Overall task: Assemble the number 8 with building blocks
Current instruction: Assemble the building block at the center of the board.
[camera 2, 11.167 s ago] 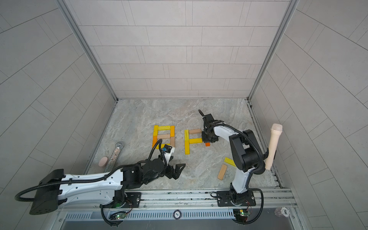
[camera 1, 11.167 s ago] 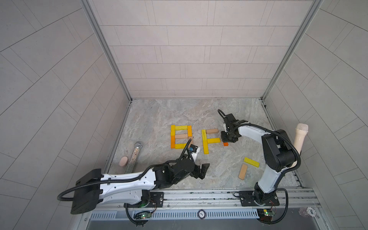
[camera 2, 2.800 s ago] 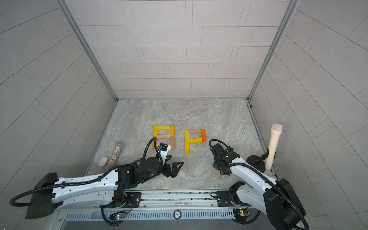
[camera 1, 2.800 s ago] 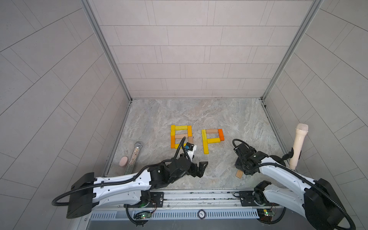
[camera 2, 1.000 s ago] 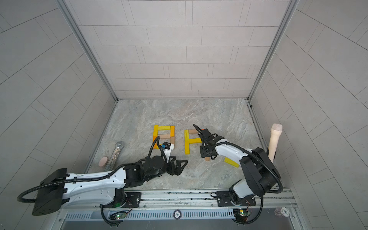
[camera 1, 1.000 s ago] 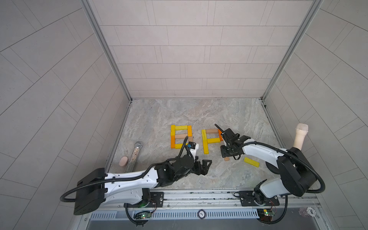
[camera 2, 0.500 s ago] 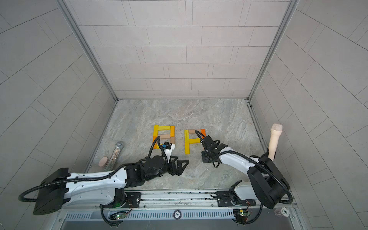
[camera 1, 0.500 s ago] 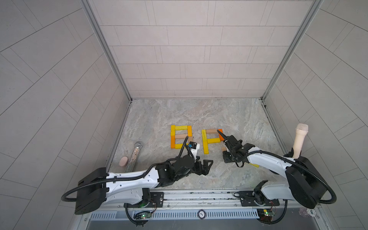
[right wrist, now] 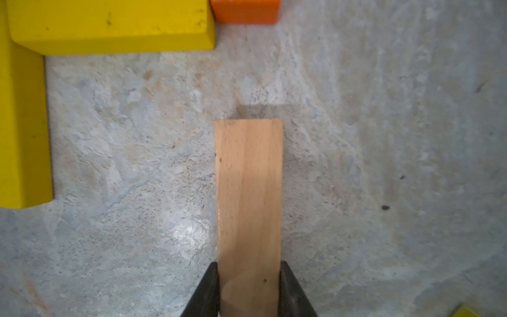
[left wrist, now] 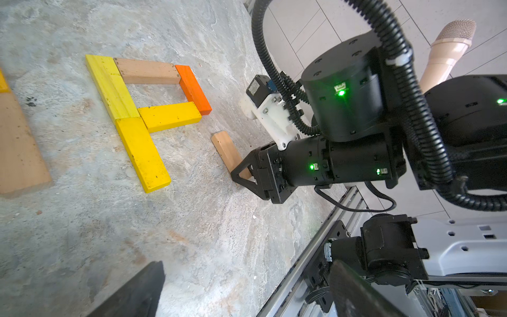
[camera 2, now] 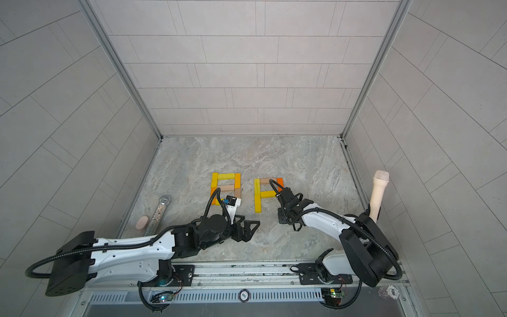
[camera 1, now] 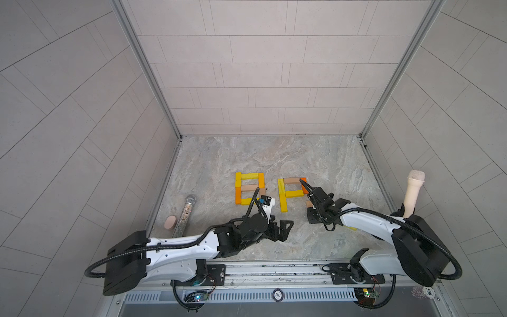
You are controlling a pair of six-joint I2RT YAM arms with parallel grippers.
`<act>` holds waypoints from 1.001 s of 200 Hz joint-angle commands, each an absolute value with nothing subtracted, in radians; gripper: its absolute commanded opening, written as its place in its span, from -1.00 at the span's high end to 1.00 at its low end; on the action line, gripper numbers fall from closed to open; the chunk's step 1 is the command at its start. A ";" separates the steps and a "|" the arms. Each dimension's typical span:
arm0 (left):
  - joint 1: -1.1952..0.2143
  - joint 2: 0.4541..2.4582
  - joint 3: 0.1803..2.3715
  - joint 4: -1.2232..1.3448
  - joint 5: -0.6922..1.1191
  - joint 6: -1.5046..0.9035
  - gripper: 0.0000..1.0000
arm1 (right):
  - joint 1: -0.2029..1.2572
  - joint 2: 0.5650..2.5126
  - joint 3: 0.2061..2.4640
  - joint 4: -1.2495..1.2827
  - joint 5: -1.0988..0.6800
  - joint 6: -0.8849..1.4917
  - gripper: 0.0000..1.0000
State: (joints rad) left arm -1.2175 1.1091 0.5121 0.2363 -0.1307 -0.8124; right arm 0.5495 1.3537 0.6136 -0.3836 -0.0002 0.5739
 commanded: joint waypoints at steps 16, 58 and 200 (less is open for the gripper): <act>-1.211 1.079 0.489 0.263 -0.150 -0.815 -0.97 | 0.540 1.419 0.695 -0.388 0.030 0.584 0.38; -1.213 1.035 0.474 0.236 -0.170 -0.806 -0.97 | 0.537 1.469 0.729 -0.381 0.031 0.606 0.39; -1.212 1.031 0.472 0.230 -0.176 -0.802 -0.98 | 0.492 1.456 0.728 -0.406 -0.010 0.615 0.40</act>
